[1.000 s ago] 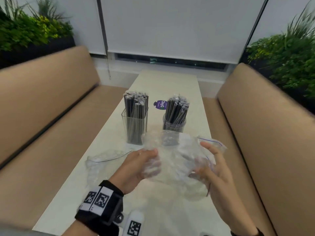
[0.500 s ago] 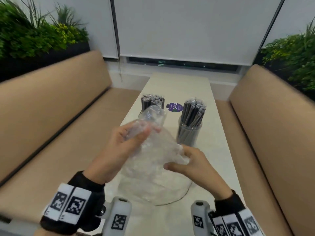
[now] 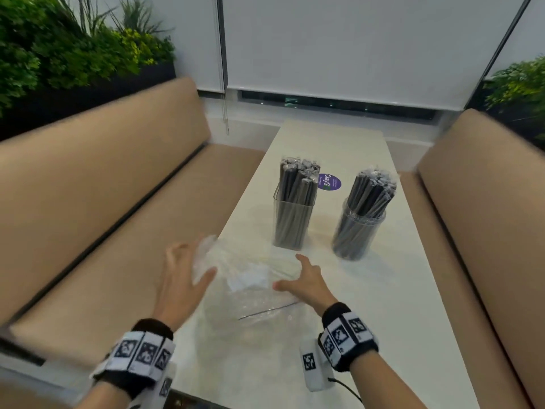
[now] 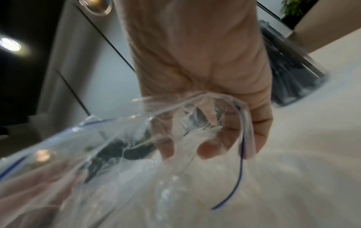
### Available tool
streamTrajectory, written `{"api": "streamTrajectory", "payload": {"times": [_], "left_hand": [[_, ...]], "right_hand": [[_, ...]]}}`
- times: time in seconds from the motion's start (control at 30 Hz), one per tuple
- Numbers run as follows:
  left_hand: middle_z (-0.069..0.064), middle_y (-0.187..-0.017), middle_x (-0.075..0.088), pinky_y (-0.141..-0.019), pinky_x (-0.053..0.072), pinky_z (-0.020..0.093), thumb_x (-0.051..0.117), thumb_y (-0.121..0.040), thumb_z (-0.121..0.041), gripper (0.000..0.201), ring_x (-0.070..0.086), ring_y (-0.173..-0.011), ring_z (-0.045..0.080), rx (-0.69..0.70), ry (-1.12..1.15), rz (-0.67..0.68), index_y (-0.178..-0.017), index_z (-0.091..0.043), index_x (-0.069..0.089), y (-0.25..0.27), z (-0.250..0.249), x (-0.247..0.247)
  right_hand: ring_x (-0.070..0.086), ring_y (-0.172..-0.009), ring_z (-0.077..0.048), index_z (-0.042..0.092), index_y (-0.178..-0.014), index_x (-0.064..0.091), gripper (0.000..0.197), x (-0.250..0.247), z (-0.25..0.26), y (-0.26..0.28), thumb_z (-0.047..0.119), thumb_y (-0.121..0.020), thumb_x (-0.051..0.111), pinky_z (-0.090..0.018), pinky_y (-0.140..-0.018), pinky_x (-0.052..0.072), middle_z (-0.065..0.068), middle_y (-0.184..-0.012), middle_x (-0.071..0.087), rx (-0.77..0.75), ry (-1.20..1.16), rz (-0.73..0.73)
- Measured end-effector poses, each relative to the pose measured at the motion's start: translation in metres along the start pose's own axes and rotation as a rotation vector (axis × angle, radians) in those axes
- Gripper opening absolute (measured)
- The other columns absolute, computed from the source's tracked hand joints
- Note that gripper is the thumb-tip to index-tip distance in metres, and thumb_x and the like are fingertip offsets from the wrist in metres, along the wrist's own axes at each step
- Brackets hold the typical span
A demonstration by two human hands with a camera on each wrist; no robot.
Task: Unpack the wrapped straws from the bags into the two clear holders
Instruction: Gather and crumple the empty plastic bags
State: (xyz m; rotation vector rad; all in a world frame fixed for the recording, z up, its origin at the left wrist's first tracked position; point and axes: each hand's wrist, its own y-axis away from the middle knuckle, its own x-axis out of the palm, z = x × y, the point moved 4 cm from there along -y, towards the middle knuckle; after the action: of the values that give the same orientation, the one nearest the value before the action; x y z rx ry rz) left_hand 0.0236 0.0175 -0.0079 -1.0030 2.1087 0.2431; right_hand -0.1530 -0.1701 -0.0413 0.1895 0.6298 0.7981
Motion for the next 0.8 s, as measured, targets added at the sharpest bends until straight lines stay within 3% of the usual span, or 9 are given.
{"api": "streamTrajectory", "payload": {"times": [0.1,0.2,0.27,0.37,0.47,0.57,0.63,0.7,0.8], "left_hand": [[-0.006,-0.159,0.007,-0.117,0.02,0.053,0.044,-0.051,-0.095,0.112,0.014,-0.147,0.018,-0.038,-0.03,0.405,-0.147,-0.049,0.009,0.02,0.015,0.048],[0.0,-0.158,-0.028,-0.113,0.0,0.065,0.057,-0.035,-0.093,0.148,-0.016,-0.149,0.025,-0.251,-0.164,0.643,-0.141,-0.043,-0.032,0.035,0.029,0.084],[0.004,-0.159,-0.025,-0.11,-0.005,0.067,0.068,-0.039,-0.084,0.152,-0.016,-0.148,0.028,-0.246,-0.201,0.618,-0.137,-0.041,-0.039,0.037,0.024,0.096],[-0.003,-0.154,0.032,-0.112,0.007,0.061,0.063,-0.058,-0.069,0.12,0.034,-0.141,0.022,-0.181,-0.27,0.472,-0.151,-0.034,-0.003,0.029,0.01,0.095],[-0.002,-0.109,0.071,-0.092,0.044,0.039,0.056,-0.068,-0.049,0.047,0.064,-0.103,0.028,-0.164,-0.067,0.32,-0.112,-0.032,0.057,0.019,-0.005,0.089],[-0.002,-0.085,0.075,-0.071,0.055,0.03,0.062,-0.064,-0.029,0.024,0.069,-0.086,0.023,-0.218,0.474,0.298,-0.086,-0.027,0.071,0.022,-0.027,0.081],[0.0,-0.074,0.072,-0.06,0.053,0.024,0.06,-0.066,-0.019,0.016,0.066,-0.072,0.018,-0.224,0.732,0.308,-0.075,-0.017,0.073,0.025,-0.052,0.075],[0.012,-0.073,0.069,-0.058,0.053,0.027,0.059,-0.068,-0.017,0.015,0.064,-0.068,0.022,-0.237,0.883,0.325,-0.073,-0.013,0.072,0.028,-0.07,0.076],[0.027,-0.102,0.069,-0.076,0.055,0.047,0.063,-0.073,-0.027,0.039,0.069,-0.091,0.037,-0.266,0.993,0.404,-0.106,-0.007,0.068,0.033,-0.089,0.088]], "right_hand": [[0.04,-0.133,-0.03,0.017,-0.155,0.01,0.104,0.019,-0.012,-0.015,0.02,-0.075,0.076,-0.032,-0.098,0.042,-0.014,-0.15,0.033,0.081,-0.047,0.061],[0.059,-0.098,-0.025,0.014,-0.148,0.027,0.081,0.036,-0.011,-0.014,0.011,-0.077,0.068,-0.026,-0.07,0.048,-0.015,-0.123,0.058,0.127,-0.111,0.097],[0.056,-0.078,-0.02,0.015,-0.137,0.04,0.061,0.042,0.0,-0.003,0.009,-0.079,0.061,-0.023,-0.058,0.043,-0.01,-0.099,0.064,0.096,-0.187,0.138],[0.054,-0.08,-0.019,0.019,-0.126,0.049,0.051,0.037,0.015,0.017,0.009,-0.077,0.058,-0.025,-0.067,0.043,-0.006,-0.092,0.063,0.043,-0.322,0.208],[0.057,-0.086,-0.019,0.022,-0.123,0.051,0.05,0.014,0.018,0.032,0.008,-0.076,0.061,-0.027,-0.074,0.045,-0.013,-0.104,0.064,-0.028,-0.361,0.12],[0.056,-0.098,-0.018,0.041,-0.129,0.042,0.062,-0.011,0.012,0.045,0.015,-0.079,0.067,-0.033,-0.092,0.047,-0.005,-0.117,0.058,-0.162,-0.216,-0.02],[0.048,-0.12,-0.02,0.057,-0.136,0.03,0.075,-0.017,0.006,0.054,0.025,-0.079,0.068,-0.042,-0.105,0.041,0.002,-0.135,0.046,-0.171,-0.275,0.064],[0.053,-0.124,-0.024,0.059,-0.137,0.03,0.074,-0.011,0.003,0.066,0.027,-0.081,0.066,-0.047,-0.095,0.049,0.005,-0.141,0.05,-0.147,-0.48,0.301],[0.066,-0.102,-0.03,0.035,-0.131,0.051,0.05,-0.013,0.003,0.076,0.008,-0.09,0.058,-0.043,-0.069,0.058,-0.01,-0.13,0.062,-0.164,-0.746,0.418]]}}
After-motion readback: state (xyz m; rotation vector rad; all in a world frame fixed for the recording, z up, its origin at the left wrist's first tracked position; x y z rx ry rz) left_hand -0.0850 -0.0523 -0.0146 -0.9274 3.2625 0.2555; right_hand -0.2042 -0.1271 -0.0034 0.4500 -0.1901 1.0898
